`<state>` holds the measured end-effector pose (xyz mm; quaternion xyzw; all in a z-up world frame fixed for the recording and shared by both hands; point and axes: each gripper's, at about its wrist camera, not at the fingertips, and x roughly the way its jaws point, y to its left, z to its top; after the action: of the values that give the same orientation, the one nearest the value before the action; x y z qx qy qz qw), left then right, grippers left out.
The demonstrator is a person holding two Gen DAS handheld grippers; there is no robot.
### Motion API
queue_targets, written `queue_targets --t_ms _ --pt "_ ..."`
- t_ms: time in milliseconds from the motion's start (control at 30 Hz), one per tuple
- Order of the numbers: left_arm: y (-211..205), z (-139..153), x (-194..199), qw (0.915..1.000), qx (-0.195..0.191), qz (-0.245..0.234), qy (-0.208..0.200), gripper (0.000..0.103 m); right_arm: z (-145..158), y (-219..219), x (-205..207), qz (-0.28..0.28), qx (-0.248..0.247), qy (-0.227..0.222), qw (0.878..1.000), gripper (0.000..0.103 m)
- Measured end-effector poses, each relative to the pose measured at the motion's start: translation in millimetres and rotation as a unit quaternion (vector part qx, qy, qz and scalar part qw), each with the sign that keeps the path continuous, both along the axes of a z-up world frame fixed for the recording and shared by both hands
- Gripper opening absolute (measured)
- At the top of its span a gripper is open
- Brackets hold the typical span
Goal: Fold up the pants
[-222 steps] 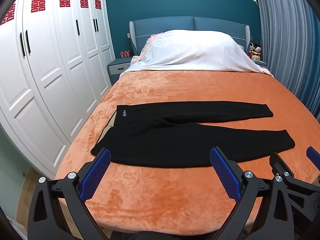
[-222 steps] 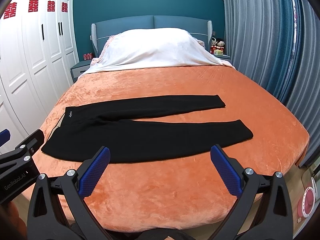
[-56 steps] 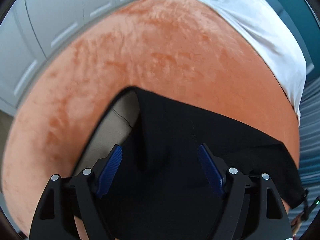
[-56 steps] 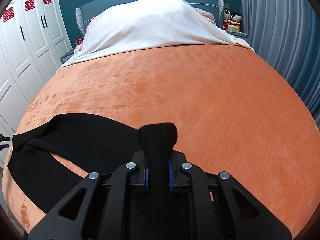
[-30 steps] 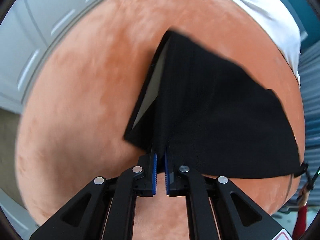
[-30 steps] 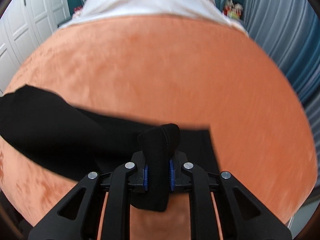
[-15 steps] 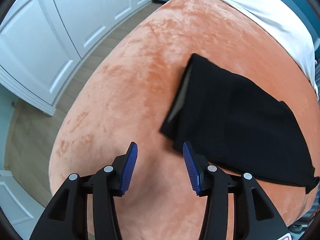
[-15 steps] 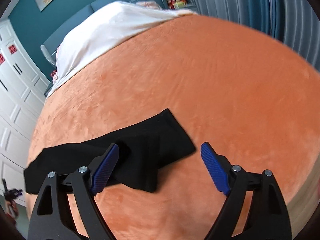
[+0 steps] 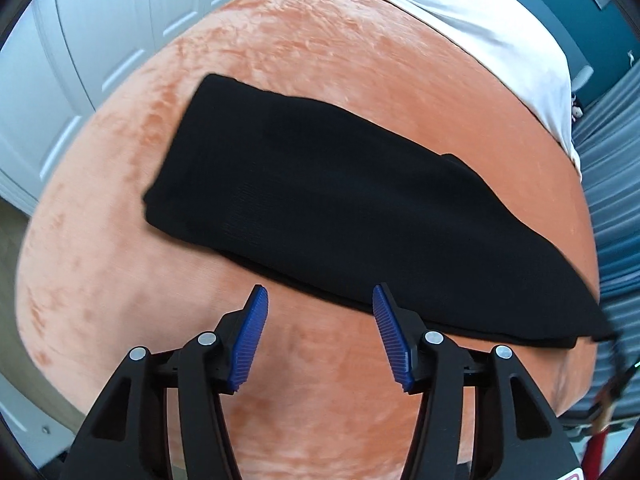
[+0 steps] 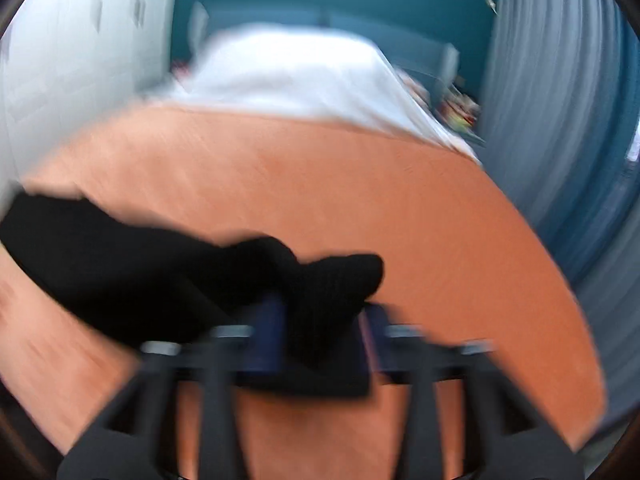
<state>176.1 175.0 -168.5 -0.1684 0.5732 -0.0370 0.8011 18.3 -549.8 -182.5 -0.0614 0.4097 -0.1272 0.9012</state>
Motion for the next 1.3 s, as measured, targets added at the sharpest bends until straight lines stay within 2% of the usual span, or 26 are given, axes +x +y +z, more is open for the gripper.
queue_targets --t_ms 33,100,167,233,267,300,333,400,467,500,533,567,600,633,700,733,767,800,833,900,933,1033,1067,1100,1167,1300 --pt "-2 -2 1 1.0 -0.004 0.001 0.002 0.053 -34 -18 -14 -0.04 0.006 0.054 0.998 0.075" --pt "-11 -6 1 1.0 -0.004 0.001 0.005 0.053 -58 -37 -34 -0.087 0.046 0.081 0.992 0.07" --pt "-20 -7 -1 0.9998 0.017 -0.01 0.006 0.053 -61 -54 -59 -0.126 0.152 0.043 0.979 0.07" --pt "-28 -6 -2 0.9993 0.03 -0.021 0.007 0.053 -57 -65 -64 -0.146 0.261 -0.004 0.954 0.071" --pt "-32 -4 -3 0.999 0.035 -0.025 0.006 0.053 -58 -69 -59 -0.148 0.295 -0.007 0.944 0.071" --pt "-34 -2 -3 0.999 0.034 -0.028 0.005 0.053 -61 -74 -45 -0.152 0.341 -0.003 0.928 0.071" --pt "-35 -1 -3 0.999 0.033 -0.029 0.003 0.053 -64 -78 -34 -0.152 0.36 0.001 0.92 0.071" --pt "-39 2 -5 0.999 0.032 -0.031 -0.003 0.055 -69 -84 -5 -0.156 0.371 0.01 0.915 0.071" --pt "-42 5 -8 0.9991 0.029 -0.03 -0.006 0.059 -78 -79 27 -0.144 0.36 0.043 0.921 0.066" --pt "-43 5 -10 0.9991 0.029 -0.029 -0.009 0.059 -84 -76 38 -0.136 0.356 0.066 0.922 0.056" --pt "-42 6 -12 0.9992 0.028 -0.027 -0.01 0.06 -90 -67 53 -0.118 0.343 0.094 0.927 0.042" --pt "-42 6 -13 0.9992 0.031 -0.025 -0.009 0.06 -88 -55 63 -0.097 0.318 0.111 0.937 0.011" --pt "-41 6 -14 0.9991 0.034 -0.022 -0.008 0.06 -74 -43 67 -0.072 0.284 0.103 0.951 0.006" --pt "-39 5 -15 0.9991 0.038 -0.018 -0.006 0.06 -57 -35 66 -0.051 0.259 0.079 0.961 0.006" --pt "-35 5 -14 0.999 0.042 -0.016 -0.003 0.06 9 -17 56 0.008 0.193 -0.031 0.981 0.006" --pt "-34 5 -14 0.9988 0.047 -0.016 -0.004 0.06 24 -11 51 0.016 0.144 -0.053 0.988 0.006" --pt "-33 5 -13 0.9987 0.048 -0.016 -0.005 0.06 28 -7 46 0.027 0.086 -0.062 0.994 0.007" --pt "-33 5 -12 0.9986 0.049 -0.016 -0.007 0.06 20 -11 46 0.025 0.055 -0.051 0.997 0.015" --pt "-33 3 -11 0.9986 0.05 -0.014 -0.009 0.06 -7 -26 51 -0.008 0.026 0.002 1.0 0.02" --pt "-33 -1 -9 0.9985 0.052 -0.013 -0.007 0.06 -63 -58 55 -0.079 0.035 0.11 0.99 0.023" --pt "-33 -4 -9 0.9984 0.055 -0.013 -0.005 0.06 -79 -69 47 -0.111 0.043 0.134 0.984 0.023" --pt "-31 -11 -8 0.9979 0.064 -0.012 0.002 0.06 -61 -56 20 -0.118 0.104 0.062 0.986 0.023" --pt "-29 -13 -8 0.9975 0.07 -0.01 0.003 0.061 -57 -50 17 -0.116 0.129 0.049 0.984 0.032" --pt "-25 -14 -7 0.9972 0.075 -0.004 0.002 0.064 -53 -40 17 -0.11 0.154 0.039 0.981 0.048" --pt "-14 -16 -4 0.9967 0.077 0.024 0.0 0.069 -53 -19 24 -0.092 0.19 0.038 0.977 0.056" --pt "24 -24 -2 0.9916 0.081 0.101 0.004 0.076 -66 16 32 -0.078 0.221 0.059 0.97 0.056"
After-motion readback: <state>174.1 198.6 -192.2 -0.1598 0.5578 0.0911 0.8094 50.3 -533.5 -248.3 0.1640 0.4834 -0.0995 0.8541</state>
